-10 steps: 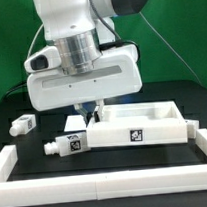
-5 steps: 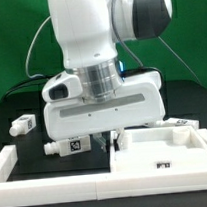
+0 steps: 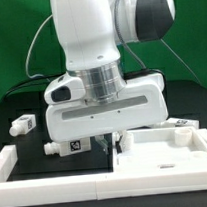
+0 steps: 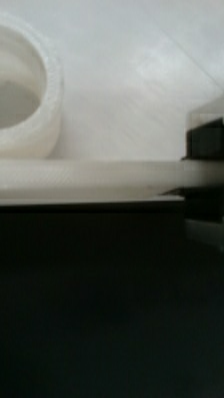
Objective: Assemble one leg
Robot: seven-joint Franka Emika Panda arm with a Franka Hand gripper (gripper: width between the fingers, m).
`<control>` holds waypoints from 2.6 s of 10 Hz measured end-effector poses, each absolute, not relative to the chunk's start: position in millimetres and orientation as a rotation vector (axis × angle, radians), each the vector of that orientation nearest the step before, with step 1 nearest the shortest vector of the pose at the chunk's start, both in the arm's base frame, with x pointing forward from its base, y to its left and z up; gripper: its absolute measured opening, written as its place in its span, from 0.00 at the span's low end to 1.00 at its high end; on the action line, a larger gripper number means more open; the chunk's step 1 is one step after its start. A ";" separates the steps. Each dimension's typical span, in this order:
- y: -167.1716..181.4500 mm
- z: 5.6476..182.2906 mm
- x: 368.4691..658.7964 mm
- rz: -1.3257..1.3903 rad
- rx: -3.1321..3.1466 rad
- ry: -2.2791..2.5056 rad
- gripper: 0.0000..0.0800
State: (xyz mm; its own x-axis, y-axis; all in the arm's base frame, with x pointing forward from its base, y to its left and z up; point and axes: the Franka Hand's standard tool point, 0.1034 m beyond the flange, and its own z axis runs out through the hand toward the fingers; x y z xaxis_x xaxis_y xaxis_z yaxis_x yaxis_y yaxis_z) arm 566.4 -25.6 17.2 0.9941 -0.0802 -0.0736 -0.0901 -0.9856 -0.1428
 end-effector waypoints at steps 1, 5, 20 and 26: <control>-25.0 16.9 567.1 0.101 -2.993 0.119 0.07; -21.1 17.5 581.0 0.100 -3.035 0.038 0.07; 36.0 79.7 557.1 0.064 -3.020 -0.404 0.81; 83.4 81.0 502.7 0.089 -3.010 -0.609 0.81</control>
Offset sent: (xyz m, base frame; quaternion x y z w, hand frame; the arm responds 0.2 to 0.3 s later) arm 0.0324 0.0254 -0.0049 -0.0326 0.0136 -0.0730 0.9967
